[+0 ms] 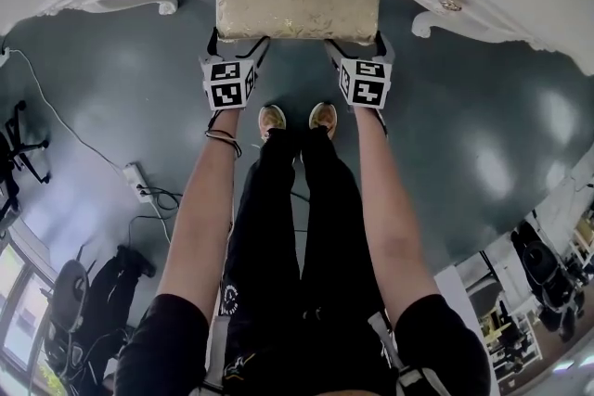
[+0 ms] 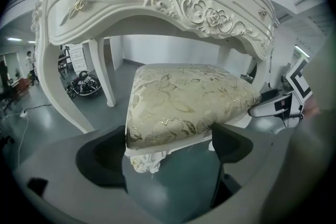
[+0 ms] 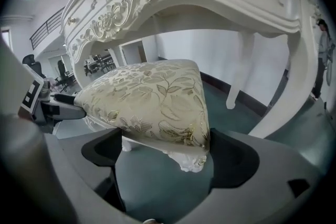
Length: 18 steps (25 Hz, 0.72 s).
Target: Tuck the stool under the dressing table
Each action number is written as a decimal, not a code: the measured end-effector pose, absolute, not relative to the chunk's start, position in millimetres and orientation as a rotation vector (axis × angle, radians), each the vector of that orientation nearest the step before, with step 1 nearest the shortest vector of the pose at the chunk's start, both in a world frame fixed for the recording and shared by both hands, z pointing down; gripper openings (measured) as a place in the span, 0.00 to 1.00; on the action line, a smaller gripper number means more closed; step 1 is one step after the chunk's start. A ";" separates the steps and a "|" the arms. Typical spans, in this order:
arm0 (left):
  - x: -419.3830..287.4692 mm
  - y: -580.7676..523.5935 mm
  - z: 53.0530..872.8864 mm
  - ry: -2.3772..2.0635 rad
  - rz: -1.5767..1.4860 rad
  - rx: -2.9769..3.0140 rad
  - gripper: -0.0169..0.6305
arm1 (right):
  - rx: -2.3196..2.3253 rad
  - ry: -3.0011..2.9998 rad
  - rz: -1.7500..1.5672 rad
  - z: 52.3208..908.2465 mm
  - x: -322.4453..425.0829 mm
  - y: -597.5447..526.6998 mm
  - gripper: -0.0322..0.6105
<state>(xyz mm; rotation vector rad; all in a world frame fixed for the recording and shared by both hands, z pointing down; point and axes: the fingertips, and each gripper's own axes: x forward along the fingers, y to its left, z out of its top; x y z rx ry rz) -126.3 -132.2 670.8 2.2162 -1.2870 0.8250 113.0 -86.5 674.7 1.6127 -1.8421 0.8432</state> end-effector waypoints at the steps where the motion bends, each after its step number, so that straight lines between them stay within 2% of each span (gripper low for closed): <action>1: -125.0 -138.9 670.2 -1.296 0.818 2.211 0.81 | 1.619 -1.844 0.837 673.8 114.6 -93.3 0.89; 18: -108.9 -192.9 667.7 -1.415 0.741 2.154 0.81 | 1.804 -1.778 0.846 668.9 134.4 -146.3 0.86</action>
